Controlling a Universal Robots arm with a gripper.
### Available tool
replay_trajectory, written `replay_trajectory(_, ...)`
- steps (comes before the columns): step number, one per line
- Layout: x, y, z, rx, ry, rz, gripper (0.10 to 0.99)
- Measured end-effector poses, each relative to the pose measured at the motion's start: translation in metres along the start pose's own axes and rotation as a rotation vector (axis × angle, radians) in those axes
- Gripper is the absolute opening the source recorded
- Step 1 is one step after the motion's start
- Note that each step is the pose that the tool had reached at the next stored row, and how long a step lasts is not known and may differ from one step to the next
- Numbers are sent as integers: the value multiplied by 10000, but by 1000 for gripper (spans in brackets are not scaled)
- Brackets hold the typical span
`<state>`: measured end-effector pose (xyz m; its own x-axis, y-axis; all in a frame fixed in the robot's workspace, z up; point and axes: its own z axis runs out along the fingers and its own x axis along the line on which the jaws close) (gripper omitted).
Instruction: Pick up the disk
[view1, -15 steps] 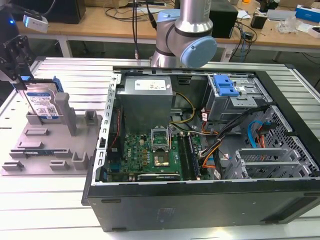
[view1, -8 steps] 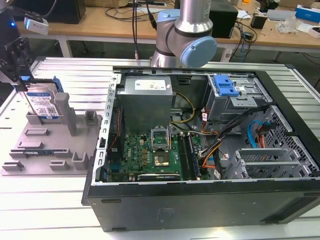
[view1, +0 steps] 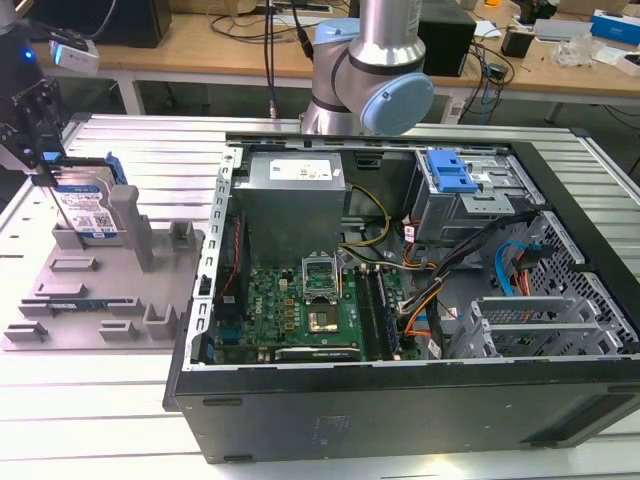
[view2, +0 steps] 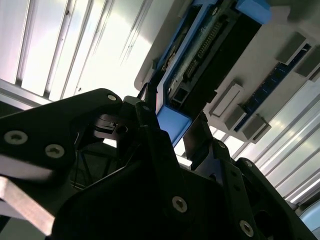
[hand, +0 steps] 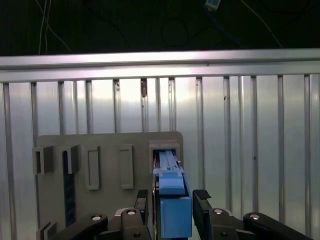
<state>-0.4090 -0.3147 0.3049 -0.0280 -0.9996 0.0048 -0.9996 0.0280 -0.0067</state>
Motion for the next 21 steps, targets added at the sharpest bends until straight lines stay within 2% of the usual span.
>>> replay_trajectory(8, 0, 0, 47, -1, 0, 0, 482)
replay_trajectory(15, 0, 0, 50, -1, 1, 0, 482)
replay_trajectory(17, 0, 0, 51, 0, 0, 0, 467)
replay_trajectory(18, 0, 0, 51, 0, 0, 0, 396)
replay_trajectory(21, 0, 0, 51, -1, 0, 0, 396)
